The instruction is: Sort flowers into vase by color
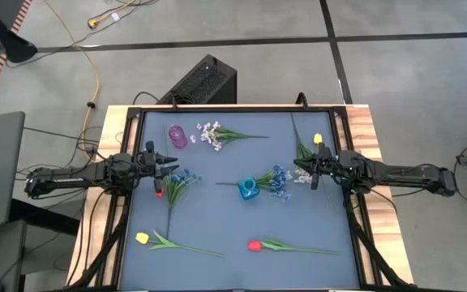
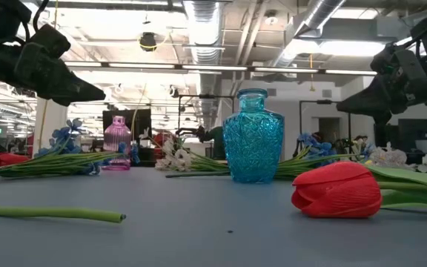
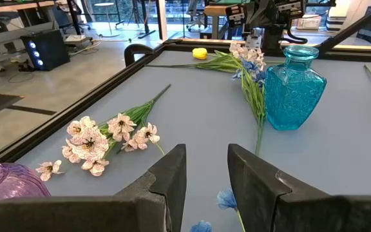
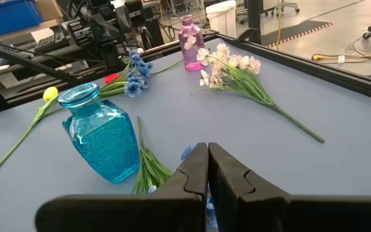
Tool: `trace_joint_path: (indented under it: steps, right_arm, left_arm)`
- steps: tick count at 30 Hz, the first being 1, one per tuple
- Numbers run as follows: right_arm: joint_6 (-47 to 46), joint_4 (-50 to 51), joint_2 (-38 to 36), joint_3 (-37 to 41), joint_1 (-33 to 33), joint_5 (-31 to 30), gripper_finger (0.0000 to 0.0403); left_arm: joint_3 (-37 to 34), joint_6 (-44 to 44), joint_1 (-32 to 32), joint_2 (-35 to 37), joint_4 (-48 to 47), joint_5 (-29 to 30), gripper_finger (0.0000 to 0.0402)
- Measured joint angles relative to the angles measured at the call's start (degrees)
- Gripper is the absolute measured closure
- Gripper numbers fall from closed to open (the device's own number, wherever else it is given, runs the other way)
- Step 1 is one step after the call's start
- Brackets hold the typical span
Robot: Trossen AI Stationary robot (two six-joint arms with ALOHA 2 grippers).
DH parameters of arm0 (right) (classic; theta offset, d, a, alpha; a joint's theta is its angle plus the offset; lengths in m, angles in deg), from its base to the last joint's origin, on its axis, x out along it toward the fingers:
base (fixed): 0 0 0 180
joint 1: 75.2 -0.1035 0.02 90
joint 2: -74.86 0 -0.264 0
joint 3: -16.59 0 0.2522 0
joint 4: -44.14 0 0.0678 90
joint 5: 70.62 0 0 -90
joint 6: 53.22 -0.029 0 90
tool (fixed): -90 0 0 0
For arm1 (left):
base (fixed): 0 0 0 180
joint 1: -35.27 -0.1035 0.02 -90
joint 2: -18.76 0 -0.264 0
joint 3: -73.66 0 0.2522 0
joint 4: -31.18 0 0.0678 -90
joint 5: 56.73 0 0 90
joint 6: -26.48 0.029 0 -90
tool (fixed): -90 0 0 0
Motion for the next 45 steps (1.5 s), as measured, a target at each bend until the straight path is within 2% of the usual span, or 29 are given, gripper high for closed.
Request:
trace_joint_path:
  steps: [11,14,20,26,29,33,38,42,45]
  right_arm:
    - [0.0,0.0,0.0,0.0,0.0,0.0,0.0364]
    - [0.0,0.0,0.0,0.0,0.0,0.0,0.0364]
    - [0.0,0.0,0.0,0.0,0.0,0.0,0.0364]
    - [0.0,0.0,0.0,0.0,0.0,0.0,0.0364]
    - [0.0,0.0,0.0,0.0,0.0,0.0,0.0364]
    - [0.0,-0.2,0.0,0.0,0.0,0.0,0.0364]
    - [-1.7,-5.9,0.0,0.0,0.0,-0.1,0.0364]
    - [-2.1,-10.6,0.0,0.0,0.4,-0.3,0.0364]
    - [-2.1,-13.7,0.0,-0.6,0.7,-0.3,0.0364]
  left_arm:
    - [0.0,-2.3,0.0,0.0,0.0,0.0,0.0297]
    - [0.0,-8.1,0.0,0.0,0.0,-0.1,0.0297]
    - [0.0,-25.9,0.0,0.0,-0.1,-1.0,0.0297]
    - [0.0,-38.9,0.0,0.0,0.3,1.4,0.0297]
    - [-0.2,-43.6,0.0,0.0,1.9,2.6,0.0297]
    - [-0.2,-47.4,0.0,0.0,5.0,1.4,0.0297]
    - [-0.2,-47.5,0.0,-1.0,9.0,1.1,0.0297]
    - [-0.2,-41.2,0.0,-4.2,15.8,2.1,0.0297]
    - [-0.2,-35.0,-0.4,-7.6,20.0,5.6,0.0297]
